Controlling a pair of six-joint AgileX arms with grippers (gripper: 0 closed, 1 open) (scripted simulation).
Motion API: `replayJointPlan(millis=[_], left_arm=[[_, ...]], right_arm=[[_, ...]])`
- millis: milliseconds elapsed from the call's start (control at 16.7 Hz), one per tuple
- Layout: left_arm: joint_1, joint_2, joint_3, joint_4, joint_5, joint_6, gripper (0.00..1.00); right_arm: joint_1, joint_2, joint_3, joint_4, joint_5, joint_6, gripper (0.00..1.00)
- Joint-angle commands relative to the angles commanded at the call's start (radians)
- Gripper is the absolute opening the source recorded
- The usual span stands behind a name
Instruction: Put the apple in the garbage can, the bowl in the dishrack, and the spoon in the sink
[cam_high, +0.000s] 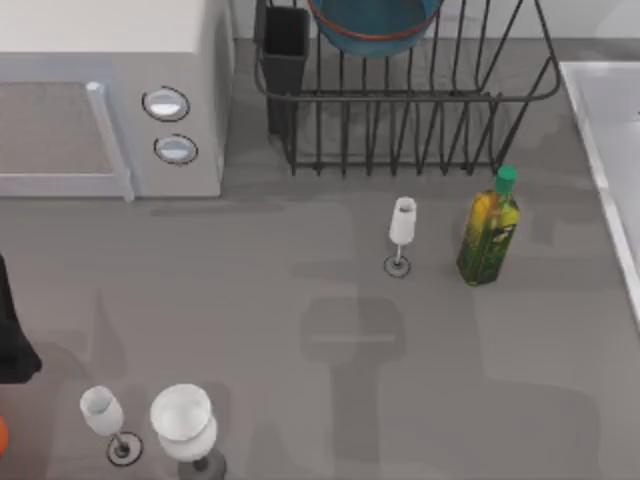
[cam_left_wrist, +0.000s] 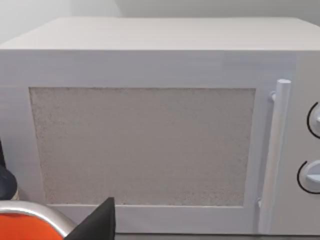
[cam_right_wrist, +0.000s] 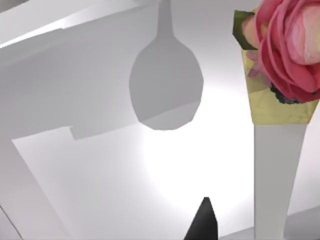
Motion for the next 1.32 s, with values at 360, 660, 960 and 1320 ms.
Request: replayJointPlan(millis=[360, 660, 960, 1320], left_arm=[[0.000, 0.000, 0.000, 0.000, 0.000, 0.000, 1.00], [0.000, 0.000, 0.000, 0.000, 0.000, 0.000, 1.00], [0.000, 0.000, 0.000, 0.000, 0.000, 0.000, 1.00], [0.000, 0.000, 0.000, 0.000, 0.000, 0.000, 1.00]], right_arm=[[0.002, -0.018, -0.065, 0.040, 0.003, -0.004, 0.00], [0.006, -0.084, -0.282, 0.180, 0.000, -0.010, 0.00], [-0.003, -0.145, -0.456, 0.309, -0.001, -0.005, 0.00], [-0.004, -0.152, -0.479, 0.326, -0.002, -0.005, 0.08]])
